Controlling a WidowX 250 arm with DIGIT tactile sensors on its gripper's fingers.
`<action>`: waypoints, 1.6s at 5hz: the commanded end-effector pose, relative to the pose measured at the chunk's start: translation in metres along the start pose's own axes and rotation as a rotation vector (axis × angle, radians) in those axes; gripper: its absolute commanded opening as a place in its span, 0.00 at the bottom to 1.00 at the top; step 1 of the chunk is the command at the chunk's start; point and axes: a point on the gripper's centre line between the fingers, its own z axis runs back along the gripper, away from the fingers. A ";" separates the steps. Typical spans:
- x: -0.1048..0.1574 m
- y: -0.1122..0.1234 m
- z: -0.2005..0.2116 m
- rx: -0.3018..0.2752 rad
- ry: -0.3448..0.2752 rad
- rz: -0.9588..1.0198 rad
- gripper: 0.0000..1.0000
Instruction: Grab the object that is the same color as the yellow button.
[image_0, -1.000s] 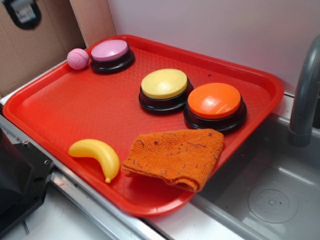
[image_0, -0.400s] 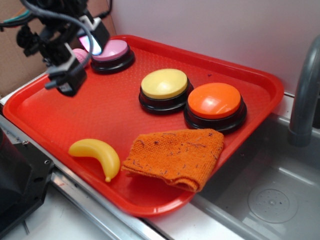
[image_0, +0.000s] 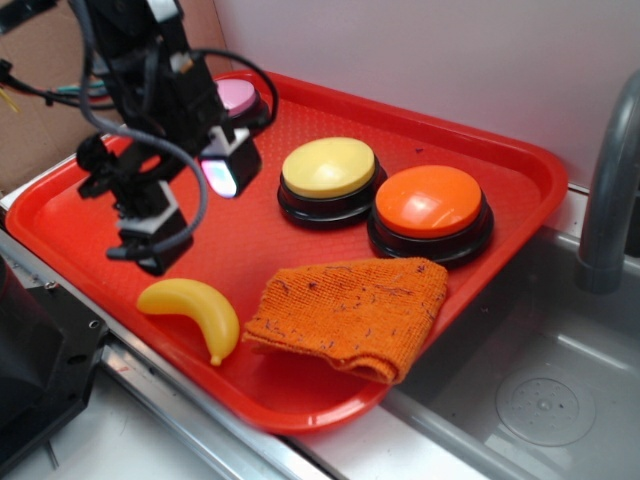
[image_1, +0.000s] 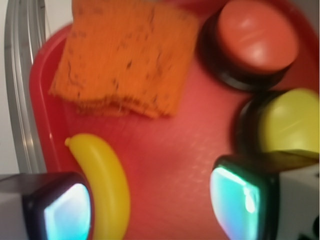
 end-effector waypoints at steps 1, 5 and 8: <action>-0.012 -0.018 -0.036 -0.041 -0.038 0.026 1.00; -0.011 -0.007 -0.052 -0.055 0.017 0.051 0.05; -0.017 -0.003 -0.053 -0.083 0.050 0.121 0.00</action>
